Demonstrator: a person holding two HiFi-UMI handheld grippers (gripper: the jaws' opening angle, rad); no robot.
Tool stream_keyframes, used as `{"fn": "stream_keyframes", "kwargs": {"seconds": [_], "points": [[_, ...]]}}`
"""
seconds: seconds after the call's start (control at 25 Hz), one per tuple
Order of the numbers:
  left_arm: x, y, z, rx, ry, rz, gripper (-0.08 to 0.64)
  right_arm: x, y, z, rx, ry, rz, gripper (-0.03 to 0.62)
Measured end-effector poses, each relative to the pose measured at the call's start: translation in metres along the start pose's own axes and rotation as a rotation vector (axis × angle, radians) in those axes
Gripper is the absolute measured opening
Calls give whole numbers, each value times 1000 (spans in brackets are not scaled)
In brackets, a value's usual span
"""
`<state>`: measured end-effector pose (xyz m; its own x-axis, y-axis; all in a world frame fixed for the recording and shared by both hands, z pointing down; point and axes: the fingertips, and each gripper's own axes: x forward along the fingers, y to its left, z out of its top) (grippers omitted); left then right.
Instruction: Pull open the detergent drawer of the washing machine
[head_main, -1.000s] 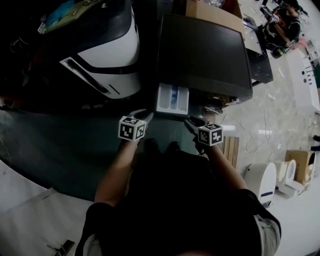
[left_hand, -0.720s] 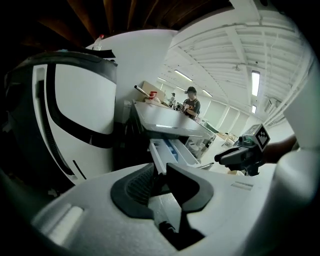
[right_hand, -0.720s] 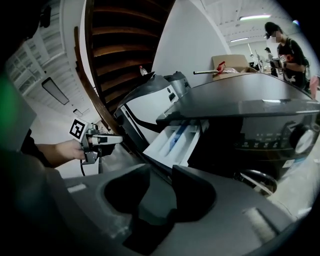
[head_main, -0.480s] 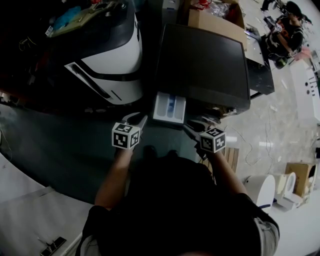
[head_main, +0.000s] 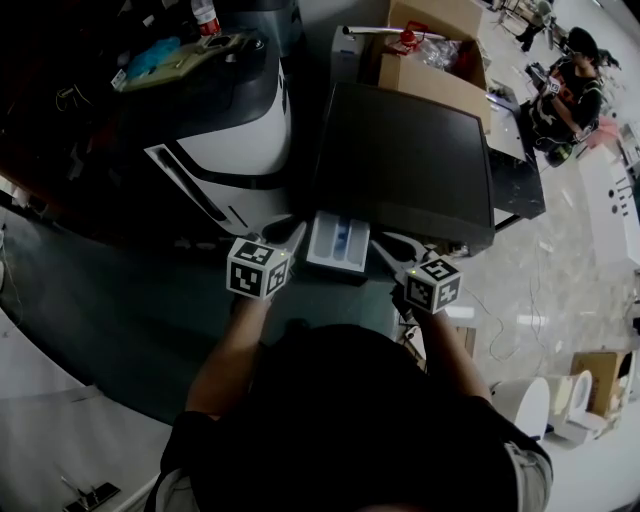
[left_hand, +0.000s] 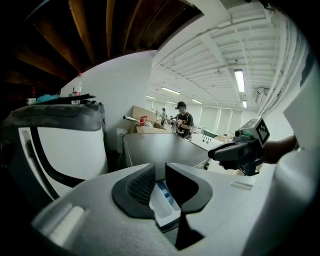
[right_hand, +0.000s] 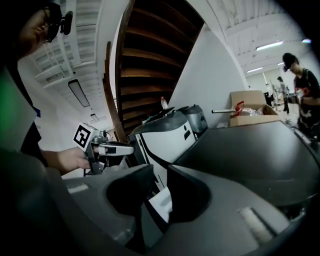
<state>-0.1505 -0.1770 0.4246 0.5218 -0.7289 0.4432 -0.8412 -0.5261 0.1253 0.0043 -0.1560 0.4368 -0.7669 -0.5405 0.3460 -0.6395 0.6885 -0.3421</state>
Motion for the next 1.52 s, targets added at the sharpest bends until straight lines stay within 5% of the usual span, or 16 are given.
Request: {"fn": "stream_keyframes", "kwargs": {"seconds": [0.32, 0.84, 1.52], "points": [[-26, -4, 74, 67, -165, 22, 58, -20, 21, 86, -91, -208, -32, 6], [-62, 8, 148, 140, -340, 59, 38, -48, 51, 169, -257, -424, -92, 3], [-72, 7, 133, 110, -339, 36, 31, -41, 80, 151, -249, -391, -55, 2]]}}
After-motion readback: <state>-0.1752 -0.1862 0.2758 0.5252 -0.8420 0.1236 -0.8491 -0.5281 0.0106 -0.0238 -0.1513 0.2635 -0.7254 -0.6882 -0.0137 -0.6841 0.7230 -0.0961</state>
